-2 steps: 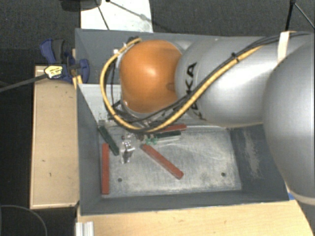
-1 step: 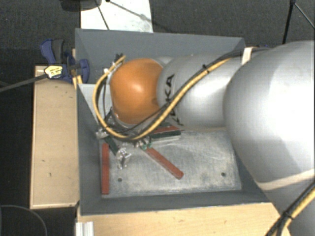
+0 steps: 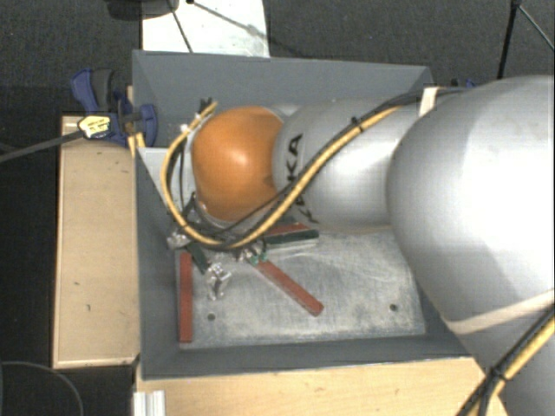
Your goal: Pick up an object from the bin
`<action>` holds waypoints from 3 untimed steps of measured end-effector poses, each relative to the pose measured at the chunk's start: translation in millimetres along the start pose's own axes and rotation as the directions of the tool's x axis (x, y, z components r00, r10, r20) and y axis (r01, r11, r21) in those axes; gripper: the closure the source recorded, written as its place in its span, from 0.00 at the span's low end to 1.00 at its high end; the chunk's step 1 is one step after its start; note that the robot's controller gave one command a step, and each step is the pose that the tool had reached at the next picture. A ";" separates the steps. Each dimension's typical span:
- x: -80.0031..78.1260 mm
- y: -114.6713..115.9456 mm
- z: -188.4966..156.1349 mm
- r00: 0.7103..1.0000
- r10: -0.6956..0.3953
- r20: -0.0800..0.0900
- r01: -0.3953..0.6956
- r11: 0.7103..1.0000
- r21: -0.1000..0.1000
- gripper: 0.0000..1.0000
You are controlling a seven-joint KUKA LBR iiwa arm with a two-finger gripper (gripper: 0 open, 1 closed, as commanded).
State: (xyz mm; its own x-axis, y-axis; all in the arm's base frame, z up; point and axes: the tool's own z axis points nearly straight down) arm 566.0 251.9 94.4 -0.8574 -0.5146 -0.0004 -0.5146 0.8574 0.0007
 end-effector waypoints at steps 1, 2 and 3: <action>4.1 2.0 10.8 0.943 -0.332 0.000 0.332 0.943 0.007 0.00; 1.7 3.0 23.4 0.931 -0.364 -0.001 0.364 0.931 0.001 1.00; 1.8 3.0 23.4 0.932 -0.364 -0.001 0.364 0.932 0.001 1.00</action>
Offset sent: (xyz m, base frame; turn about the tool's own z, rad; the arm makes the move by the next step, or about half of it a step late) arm -0.0039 0.0020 -0.0244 -0.3755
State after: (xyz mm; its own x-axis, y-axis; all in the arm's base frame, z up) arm 563.0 253.5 71.0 -0.6115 -0.7912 0.0003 -0.7912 0.6115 -0.0001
